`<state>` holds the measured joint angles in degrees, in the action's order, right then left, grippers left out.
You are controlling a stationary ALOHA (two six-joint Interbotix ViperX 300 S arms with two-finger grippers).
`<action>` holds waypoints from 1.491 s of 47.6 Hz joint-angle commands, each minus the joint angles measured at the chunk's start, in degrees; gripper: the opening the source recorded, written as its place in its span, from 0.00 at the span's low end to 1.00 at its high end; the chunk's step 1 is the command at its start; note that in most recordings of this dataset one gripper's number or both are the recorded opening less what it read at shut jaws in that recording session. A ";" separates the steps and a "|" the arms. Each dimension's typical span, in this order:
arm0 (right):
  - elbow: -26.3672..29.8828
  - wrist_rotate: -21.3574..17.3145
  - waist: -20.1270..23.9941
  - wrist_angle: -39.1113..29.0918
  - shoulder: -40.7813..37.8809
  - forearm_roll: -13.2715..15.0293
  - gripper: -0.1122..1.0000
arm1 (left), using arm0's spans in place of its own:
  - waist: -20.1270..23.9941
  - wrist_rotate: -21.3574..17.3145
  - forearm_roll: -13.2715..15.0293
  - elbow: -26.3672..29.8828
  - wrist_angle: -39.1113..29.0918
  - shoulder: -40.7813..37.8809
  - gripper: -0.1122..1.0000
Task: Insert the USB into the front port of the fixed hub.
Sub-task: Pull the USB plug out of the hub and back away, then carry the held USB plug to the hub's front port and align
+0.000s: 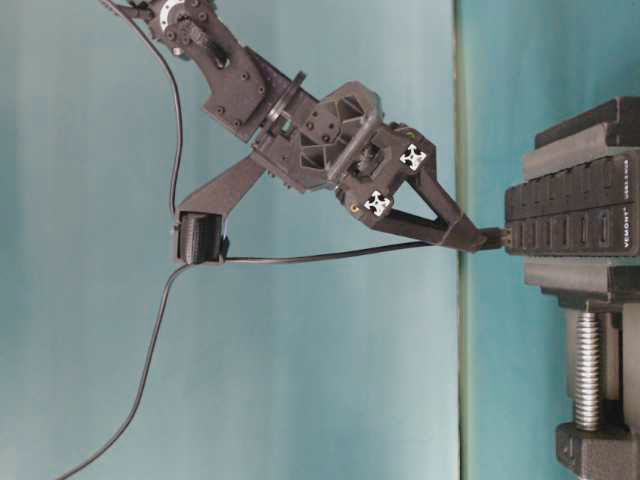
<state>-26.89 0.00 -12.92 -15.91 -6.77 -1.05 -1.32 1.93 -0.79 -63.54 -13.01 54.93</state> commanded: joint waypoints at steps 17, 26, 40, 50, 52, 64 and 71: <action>1.49 -0.35 0.53 0.26 2.29 -0.09 0.16 | 0.00 0.79 -0.09 1.58 0.53 -0.18 0.10; 2.46 -0.53 0.70 -1.32 3.96 -0.88 0.16 | 0.00 0.88 -0.09 1.67 0.62 -0.18 0.10; 3.16 -1.05 2.20 -4.48 7.82 -1.32 0.15 | 0.00 0.88 -0.09 1.67 0.62 -0.18 0.10; 2.90 -4.75 4.22 -6.15 10.28 -1.32 0.15 | 0.00 0.88 -0.09 1.67 0.62 -0.18 0.10; 2.81 -5.36 4.83 -6.15 10.72 -1.32 0.15 | 0.00 0.88 -0.09 1.76 0.62 -0.18 0.10; 1.41 -6.15 9.05 -5.10 12.22 -1.23 0.15 | 0.00 0.97 -0.09 1.67 0.62 -0.18 0.10; -0.18 -6.33 11.43 -4.48 12.22 -1.23 0.15 | 0.00 0.97 -0.09 1.67 0.62 -0.18 0.10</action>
<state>-27.07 -5.63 -2.72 -21.27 3.60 -2.20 -1.41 2.72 -0.79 -63.54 -12.92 54.93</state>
